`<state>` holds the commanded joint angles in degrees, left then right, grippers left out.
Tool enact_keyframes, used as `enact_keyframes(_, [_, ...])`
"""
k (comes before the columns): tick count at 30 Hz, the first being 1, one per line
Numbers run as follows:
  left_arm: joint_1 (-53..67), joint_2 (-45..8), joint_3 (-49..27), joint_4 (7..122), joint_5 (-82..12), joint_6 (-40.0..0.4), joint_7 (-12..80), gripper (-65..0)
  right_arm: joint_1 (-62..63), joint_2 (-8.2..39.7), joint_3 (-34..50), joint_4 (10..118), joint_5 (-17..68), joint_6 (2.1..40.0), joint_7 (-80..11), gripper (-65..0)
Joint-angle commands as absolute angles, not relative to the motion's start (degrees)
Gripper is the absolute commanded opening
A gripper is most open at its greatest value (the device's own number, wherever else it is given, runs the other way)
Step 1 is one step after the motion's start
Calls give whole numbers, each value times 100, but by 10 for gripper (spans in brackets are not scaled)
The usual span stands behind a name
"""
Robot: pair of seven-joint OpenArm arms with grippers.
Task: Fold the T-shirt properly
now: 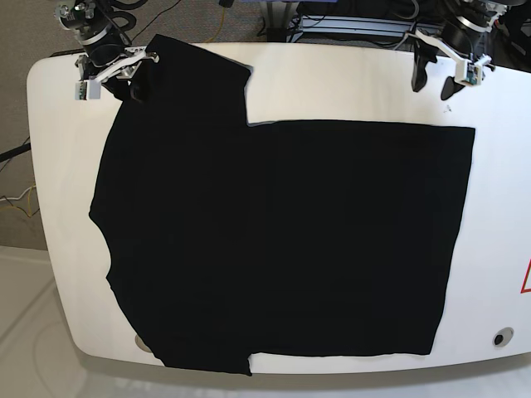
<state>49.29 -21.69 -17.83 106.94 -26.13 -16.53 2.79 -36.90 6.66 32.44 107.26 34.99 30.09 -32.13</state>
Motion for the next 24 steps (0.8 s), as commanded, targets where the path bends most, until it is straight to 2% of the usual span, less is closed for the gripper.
enact_keyframes(7, [4554,-1910,-1938,10705,-2710,-1709,562,-343,-3545,676,3257,10571,3434,3069,-3287,-362])
enact_keyframes(11, [4121,-1527,-1839,10698,-2656,-1735,423,-371,-3319,654,3363,10604,3233,3302,-3323,-386])
enact_keyframes(17, [3906,-1370,-1897,10648,-2858,-1786,497,-391,-3194,627,3467,10594,3156,3289,-3368,-392])
enact_keyframes(21, [3797,-1372,-2060,10631,-3197,-1724,853,-376,-3139,613,3538,10601,3165,3227,-3493,-393])
enact_keyframes(24, [3628,-1397,-2324,10614,-3692,-1619,1406,-336,-3133,609,3505,10646,3190,3249,-3721,-396])
